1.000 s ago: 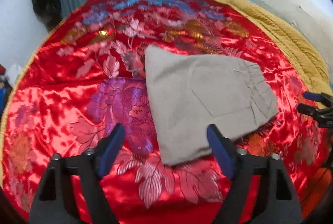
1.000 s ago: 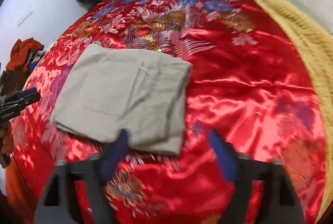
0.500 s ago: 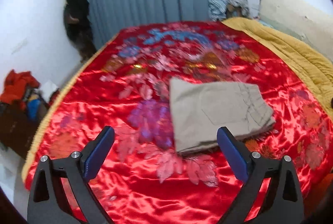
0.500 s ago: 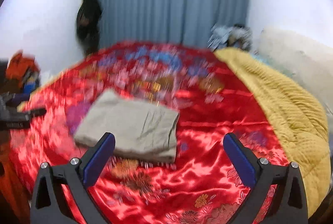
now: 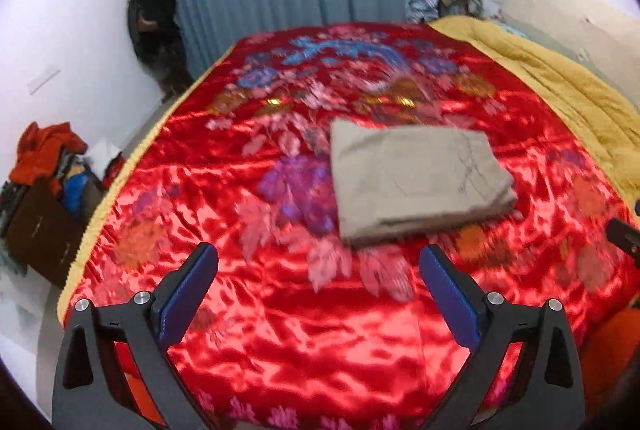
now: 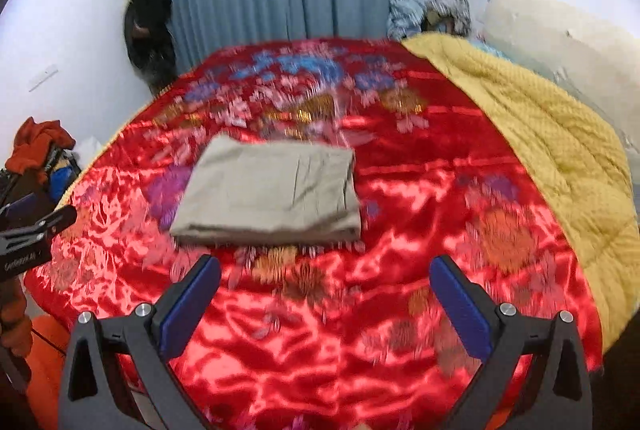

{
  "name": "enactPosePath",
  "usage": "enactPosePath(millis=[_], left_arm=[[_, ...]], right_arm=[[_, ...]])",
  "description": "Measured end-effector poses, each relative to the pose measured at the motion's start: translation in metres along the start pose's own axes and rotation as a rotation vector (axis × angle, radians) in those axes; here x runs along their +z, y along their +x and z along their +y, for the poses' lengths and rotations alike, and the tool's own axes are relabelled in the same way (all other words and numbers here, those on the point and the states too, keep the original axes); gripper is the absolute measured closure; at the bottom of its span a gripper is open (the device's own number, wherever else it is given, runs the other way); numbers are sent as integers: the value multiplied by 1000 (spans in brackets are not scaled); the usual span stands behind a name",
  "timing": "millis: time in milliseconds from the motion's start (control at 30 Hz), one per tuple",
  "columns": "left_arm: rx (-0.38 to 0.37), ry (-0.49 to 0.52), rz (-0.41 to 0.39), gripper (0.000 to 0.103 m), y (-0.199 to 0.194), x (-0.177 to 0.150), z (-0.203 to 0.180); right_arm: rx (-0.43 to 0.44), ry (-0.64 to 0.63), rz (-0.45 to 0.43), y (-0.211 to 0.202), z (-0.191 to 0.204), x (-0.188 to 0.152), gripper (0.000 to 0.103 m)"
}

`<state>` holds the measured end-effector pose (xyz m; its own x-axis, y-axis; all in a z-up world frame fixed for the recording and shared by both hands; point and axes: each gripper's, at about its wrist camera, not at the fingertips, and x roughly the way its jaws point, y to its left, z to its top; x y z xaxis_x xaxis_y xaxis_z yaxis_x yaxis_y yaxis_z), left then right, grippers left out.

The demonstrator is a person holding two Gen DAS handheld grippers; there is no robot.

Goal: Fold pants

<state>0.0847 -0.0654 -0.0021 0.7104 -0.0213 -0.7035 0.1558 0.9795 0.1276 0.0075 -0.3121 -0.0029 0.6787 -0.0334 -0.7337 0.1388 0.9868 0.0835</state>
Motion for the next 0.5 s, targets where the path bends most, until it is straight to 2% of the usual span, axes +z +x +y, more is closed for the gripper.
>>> enactPosePath(millis=[100, 200, 500], left_arm=[[8, -17, 44, 2, 0, -16, -3], [-28, -19, 89, 2, 4, -25, -6], [-33, -4, 70, 0, -5, -27, -7]], right_arm=[[-40, -14, 28, -4, 6, -7, 0], [-69, -23, 38, -11, 12, -13, 0], [-111, -88, 53, -25, 30, -20, 0]])
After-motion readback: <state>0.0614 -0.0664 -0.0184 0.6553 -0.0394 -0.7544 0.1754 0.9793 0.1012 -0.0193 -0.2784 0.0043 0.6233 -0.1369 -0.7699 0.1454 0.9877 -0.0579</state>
